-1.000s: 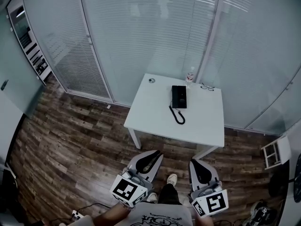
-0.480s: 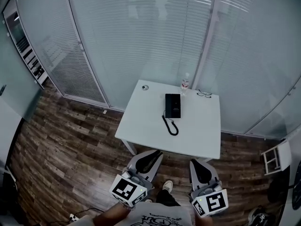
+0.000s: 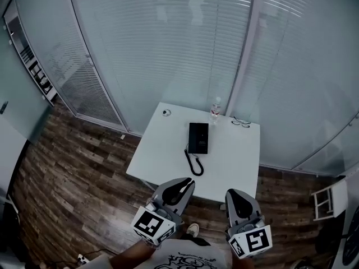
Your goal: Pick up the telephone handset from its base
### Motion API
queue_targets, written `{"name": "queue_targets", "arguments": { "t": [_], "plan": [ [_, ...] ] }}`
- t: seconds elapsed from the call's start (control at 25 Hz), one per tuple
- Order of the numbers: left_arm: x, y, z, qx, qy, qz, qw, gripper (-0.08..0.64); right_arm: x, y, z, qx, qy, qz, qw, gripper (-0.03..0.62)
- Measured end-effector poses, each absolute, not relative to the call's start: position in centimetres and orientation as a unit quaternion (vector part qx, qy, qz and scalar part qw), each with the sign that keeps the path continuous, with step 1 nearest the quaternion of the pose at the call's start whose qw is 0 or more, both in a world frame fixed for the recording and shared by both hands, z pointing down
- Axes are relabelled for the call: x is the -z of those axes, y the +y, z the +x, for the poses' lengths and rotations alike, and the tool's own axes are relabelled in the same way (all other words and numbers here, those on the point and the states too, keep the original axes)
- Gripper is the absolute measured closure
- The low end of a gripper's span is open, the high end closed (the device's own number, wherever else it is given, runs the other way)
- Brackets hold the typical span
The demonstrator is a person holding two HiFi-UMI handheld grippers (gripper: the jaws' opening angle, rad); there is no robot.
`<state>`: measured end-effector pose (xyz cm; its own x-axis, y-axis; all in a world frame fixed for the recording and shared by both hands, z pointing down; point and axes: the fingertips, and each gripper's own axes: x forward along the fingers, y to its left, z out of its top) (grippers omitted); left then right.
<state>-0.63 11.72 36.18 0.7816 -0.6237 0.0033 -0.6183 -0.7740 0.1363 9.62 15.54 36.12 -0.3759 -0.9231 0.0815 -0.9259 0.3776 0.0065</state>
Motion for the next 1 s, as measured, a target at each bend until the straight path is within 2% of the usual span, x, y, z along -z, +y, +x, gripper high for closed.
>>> {"name": "queue_targets", "arguments": {
  "t": [0.4, 1.0],
  "plan": [
    [-36.8, 8.3, 3.5, 0.016, -0.349, 0.935, 0.065, 0.528, -36.7, 11.9, 14.0, -0.022, -0.842, 0.538, 0.036, 0.586],
    [-38.2, 2.5, 4.5, 0.013, -0.342, 0.936, 0.078, 0.528, -37.7, 6.3, 14.0, -0.031, -0.845, 0.532, 0.043, 0.586]
  ]
}}
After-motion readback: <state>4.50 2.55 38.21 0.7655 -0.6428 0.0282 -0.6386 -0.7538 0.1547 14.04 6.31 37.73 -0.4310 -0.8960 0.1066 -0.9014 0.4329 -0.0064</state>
